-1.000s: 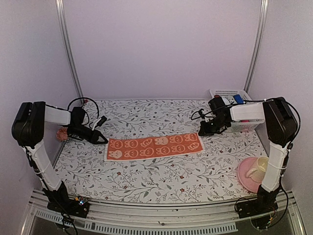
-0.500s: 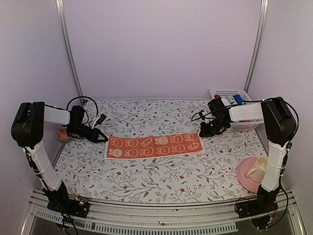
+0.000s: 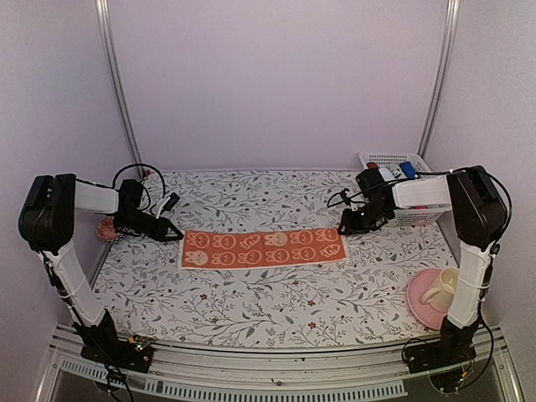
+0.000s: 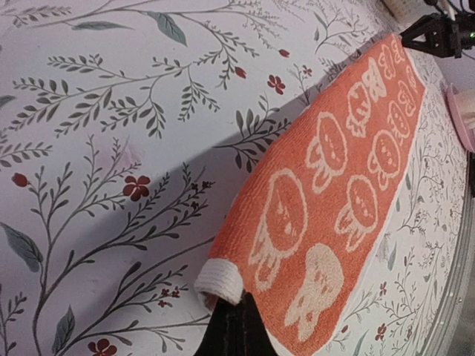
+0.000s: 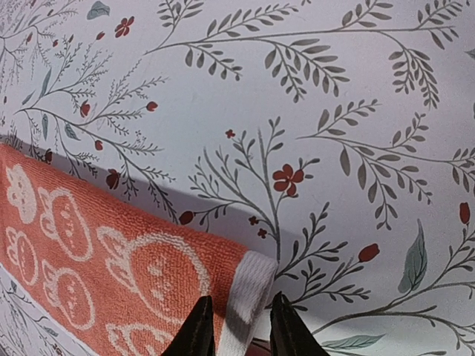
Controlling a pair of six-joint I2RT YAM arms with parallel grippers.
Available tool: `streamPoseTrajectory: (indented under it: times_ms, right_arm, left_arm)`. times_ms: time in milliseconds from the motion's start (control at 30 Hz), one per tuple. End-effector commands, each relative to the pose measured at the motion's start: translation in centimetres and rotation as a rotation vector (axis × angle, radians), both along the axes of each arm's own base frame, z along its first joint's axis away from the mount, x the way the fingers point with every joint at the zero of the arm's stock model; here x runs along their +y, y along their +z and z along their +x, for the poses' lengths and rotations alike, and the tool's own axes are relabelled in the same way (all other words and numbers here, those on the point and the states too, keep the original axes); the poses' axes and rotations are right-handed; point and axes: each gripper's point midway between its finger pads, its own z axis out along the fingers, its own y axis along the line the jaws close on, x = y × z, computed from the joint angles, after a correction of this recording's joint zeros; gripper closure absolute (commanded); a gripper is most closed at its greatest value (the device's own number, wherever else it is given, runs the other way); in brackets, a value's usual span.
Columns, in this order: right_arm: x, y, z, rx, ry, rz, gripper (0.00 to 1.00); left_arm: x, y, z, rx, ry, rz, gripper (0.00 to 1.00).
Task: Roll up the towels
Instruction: Smooth out the towel at the center of the board.
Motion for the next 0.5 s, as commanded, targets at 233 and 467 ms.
streamPoseTrajectory:
  times_ms: [233,467]
  right_arm:
    - [0.5,-1.1,0.3,0.025,-0.003,0.033,0.91]
    - [-0.3,-1.7,0.4,0.022,-0.037,-0.008,0.97]
  left_arm:
    - [0.8,-0.5,1.0,-0.022,0.031,0.031,1.0]
    - [1.4,-1.1,1.8,-0.037,0.059,0.064,1.0]
